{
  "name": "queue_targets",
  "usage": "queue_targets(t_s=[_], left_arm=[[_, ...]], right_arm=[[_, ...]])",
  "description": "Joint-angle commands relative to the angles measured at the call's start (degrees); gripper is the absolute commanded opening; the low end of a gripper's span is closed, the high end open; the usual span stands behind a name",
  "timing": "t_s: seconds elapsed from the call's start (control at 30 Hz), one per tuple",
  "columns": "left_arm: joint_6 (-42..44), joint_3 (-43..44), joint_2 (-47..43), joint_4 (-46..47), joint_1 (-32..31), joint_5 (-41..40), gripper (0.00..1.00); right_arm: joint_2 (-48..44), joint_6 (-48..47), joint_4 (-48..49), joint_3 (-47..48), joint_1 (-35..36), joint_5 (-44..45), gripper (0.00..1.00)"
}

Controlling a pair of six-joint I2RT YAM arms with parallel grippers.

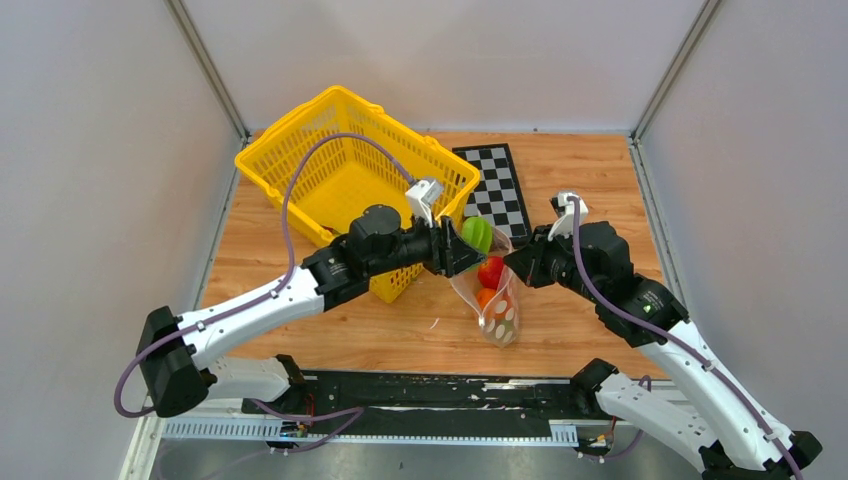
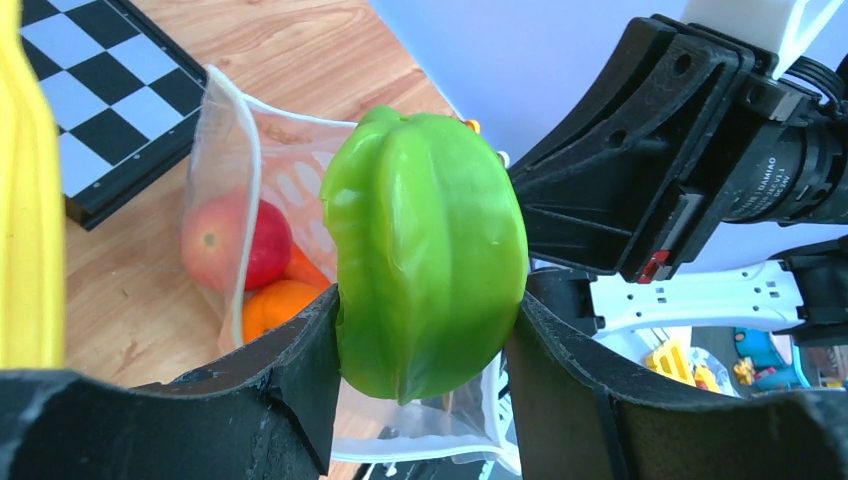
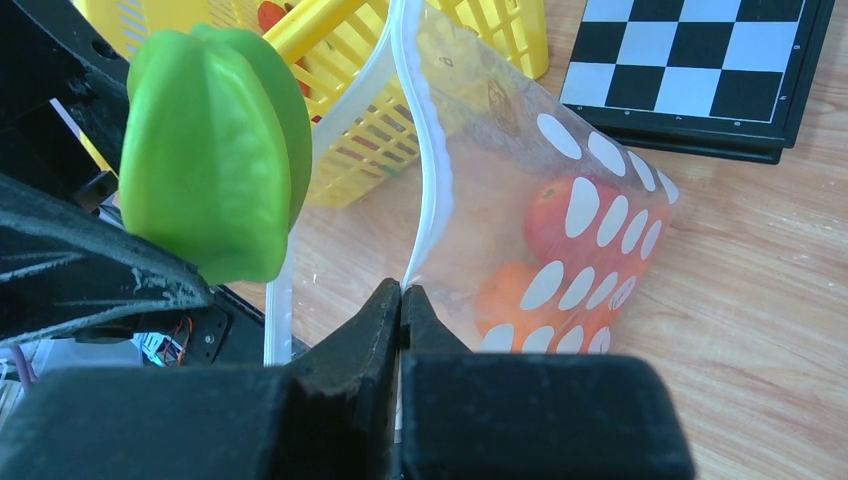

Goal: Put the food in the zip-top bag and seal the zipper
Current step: Place the fake fruit in the zipper food storage bag, then pick up the fake fruit from the bin.

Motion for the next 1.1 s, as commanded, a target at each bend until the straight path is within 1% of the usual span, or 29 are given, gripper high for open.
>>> queue_targets(t_s=[0.0,0.1,0.2,0.33,0.53,0.7,0.83,0.9,1.03,1.07], left_arm=[[2.7,4.5,1.4,-1.0,-2.5,-0.9,0.62],[4.8,7.2,3.5,-6.2,-3.6,-1.9,0.66],[6.3,9.9,5.5,-9.0,-4.3,-2.5,0.70],[7.6,10.9,5.5,-11.0,-4.6,-4.9,0.82],[9.4,11.7,3.7,-11.8,-4.6,-6.0,0.85],[12.0,12.5,1.6,-12.4,-4.6,-6.0,0.85],[16.1,14.8,-0.3,-16.8,-4.6,-10.4,0.90],[18.5,18.2,-0.8,-21.1,-4.5,-14.1,0.91],[23.8,24.4,-1.4,-28.1,-3.7,-21.8,0.99],[25.0,25.1,-1.4,-29.5,-2.8,-23.9,1.00]], right_arm=[[-0.7,1.2,3.5,0.0,0.2,0.9,0.00],[-0.7,1.1,3.5,0.1,0.2,1.0,0.00],[-0.7,1.2,3.5,0.2,0.2,1.1,0.00],[-0.9,1.2,3.4,0.1,0.1,1.3,0.00],[-0.9,1.4,3.5,-0.1,0.1,1.5,0.00],[-0.9,1.5,3.5,-0.1,0.2,1.4,0.00],[-1.0,1.3,3.3,-0.2,0.2,1.6,0.00],[-1.0,1.3,3.1,-0.1,0.2,1.5,0.00],[-1.3,1.3,2.8,0.0,0.2,1.5,0.00],[-1.4,1.3,2.8,0.0,0.2,1.6,0.00]])
